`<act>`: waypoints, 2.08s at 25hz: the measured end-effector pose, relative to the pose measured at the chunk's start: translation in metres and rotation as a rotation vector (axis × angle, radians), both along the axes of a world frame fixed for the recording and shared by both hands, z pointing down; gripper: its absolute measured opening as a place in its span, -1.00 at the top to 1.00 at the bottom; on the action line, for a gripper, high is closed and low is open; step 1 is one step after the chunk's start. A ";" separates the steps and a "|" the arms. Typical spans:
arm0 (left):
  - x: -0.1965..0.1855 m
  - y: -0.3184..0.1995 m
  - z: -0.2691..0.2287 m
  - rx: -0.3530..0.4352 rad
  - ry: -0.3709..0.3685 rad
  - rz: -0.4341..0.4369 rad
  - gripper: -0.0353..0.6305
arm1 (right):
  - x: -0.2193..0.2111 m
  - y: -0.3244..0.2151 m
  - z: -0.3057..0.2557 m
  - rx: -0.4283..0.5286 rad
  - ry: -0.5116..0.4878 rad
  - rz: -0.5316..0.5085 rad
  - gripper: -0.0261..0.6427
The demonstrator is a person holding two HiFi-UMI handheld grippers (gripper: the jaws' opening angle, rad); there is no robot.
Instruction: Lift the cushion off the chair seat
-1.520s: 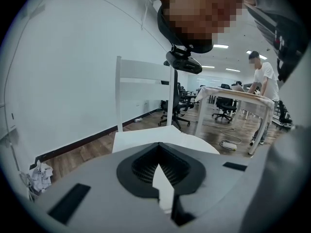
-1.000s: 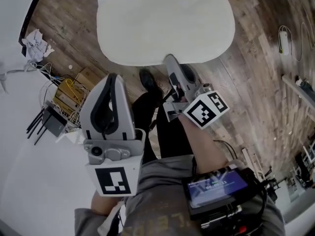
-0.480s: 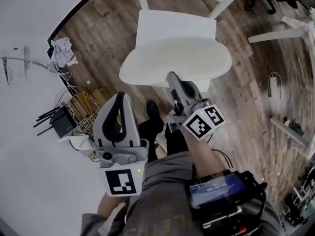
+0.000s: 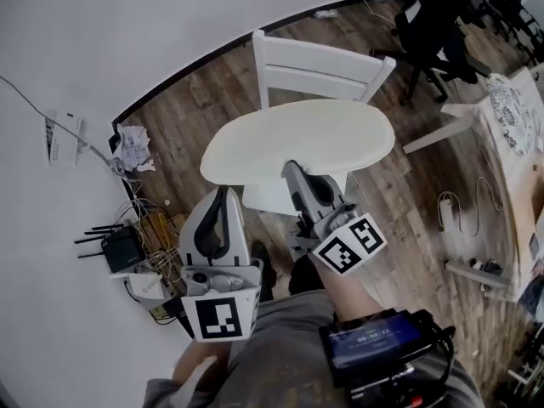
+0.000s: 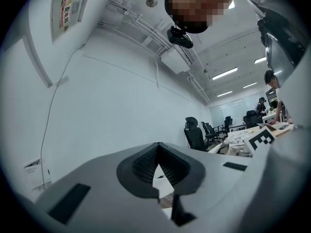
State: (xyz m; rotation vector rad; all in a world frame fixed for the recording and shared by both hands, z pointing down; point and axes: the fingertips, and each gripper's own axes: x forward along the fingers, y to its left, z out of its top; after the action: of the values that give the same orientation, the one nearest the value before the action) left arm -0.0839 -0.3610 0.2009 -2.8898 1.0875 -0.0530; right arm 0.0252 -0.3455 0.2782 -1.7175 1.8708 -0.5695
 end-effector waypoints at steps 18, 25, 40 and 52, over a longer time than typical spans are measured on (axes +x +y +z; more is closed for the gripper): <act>0.005 -0.004 -0.168 0.256 0.238 0.016 0.88 | -0.011 0.020 -0.247 0.268 0.483 0.124 0.82; 0.013 -0.006 -0.167 0.253 0.241 0.023 0.88 | -0.014 0.027 -0.249 0.207 0.665 0.221 0.81; 0.013 -0.008 -0.158 0.250 0.192 0.002 0.88 | -0.026 0.021 -0.231 0.128 0.742 0.234 0.83; 0.013 -0.002 -0.156 0.248 0.171 0.004 0.88 | -0.031 0.021 -0.230 0.134 0.745 0.222 0.83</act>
State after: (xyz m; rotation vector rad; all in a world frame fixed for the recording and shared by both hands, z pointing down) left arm -0.0707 -0.3631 0.0448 -2.7115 1.0286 0.3117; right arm -0.0054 -0.3240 0.0483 -2.1854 2.0634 0.3345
